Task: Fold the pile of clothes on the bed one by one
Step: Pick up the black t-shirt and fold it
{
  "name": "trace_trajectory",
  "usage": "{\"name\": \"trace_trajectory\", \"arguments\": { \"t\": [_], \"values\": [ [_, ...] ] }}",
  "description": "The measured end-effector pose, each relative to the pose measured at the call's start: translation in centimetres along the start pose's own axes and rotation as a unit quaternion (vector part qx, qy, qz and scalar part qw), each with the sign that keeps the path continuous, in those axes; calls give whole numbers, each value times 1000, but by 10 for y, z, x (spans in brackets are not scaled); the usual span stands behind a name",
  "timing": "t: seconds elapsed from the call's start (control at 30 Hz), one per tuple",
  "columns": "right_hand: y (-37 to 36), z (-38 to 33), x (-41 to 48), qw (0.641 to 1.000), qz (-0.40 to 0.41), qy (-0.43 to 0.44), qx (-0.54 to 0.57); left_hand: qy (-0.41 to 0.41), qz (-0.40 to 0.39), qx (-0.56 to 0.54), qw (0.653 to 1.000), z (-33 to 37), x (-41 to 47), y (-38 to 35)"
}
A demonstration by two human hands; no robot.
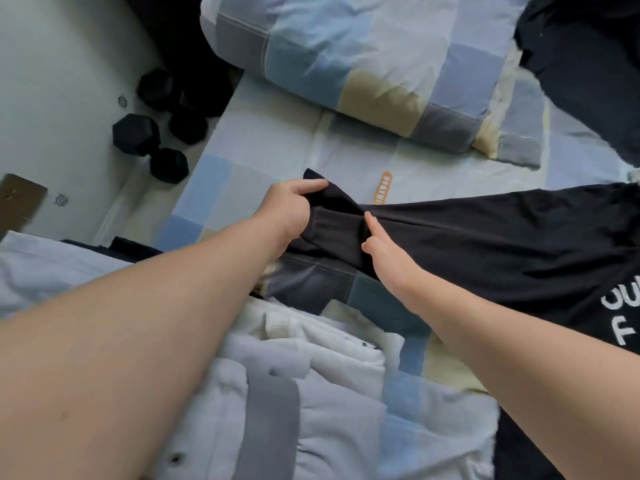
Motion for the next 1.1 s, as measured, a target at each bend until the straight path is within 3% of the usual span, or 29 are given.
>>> {"name": "trace_trajectory", "arguments": {
  "t": [0.13,0.27,0.43,0.57,0.7,0.9,1.0,1.1],
  "values": [
    [-50,-8,23,1000,-9,-7,-12,-34,-11,118,992,-20,27,28],
    [-73,-12,40,1000,-20,-13,-15,-102,-52,263,958,-32,39,31],
    [-66,-5,44,999,-26,-20,-36,-56,-132,353,924,-66,48,17],
    [-9,17,45,997,40,-12,-72,-25,-92,422,902,-63,42,13],
    [78,56,45,983,122,-24,-137,-122,-7,470,874,-23,31,-13],
    [198,129,46,948,188,-43,-253,-288,-141,479,817,-1,1,-134],
    [228,159,65,910,153,-2,-385,-333,-164,497,784,0,-6,-191],
    [238,177,88,873,116,53,-470,-337,-160,513,773,-1,-4,-232]
  ]
}}
Point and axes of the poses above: each hand's wrist, its own x-axis towards the middle knuckle, its own y-axis out of the back of the hand, z = x × y, the point moved 7 cm from there along x, towards the middle knuckle, and after that the axes turned 13 degrees about z, right-handed, at the moved point
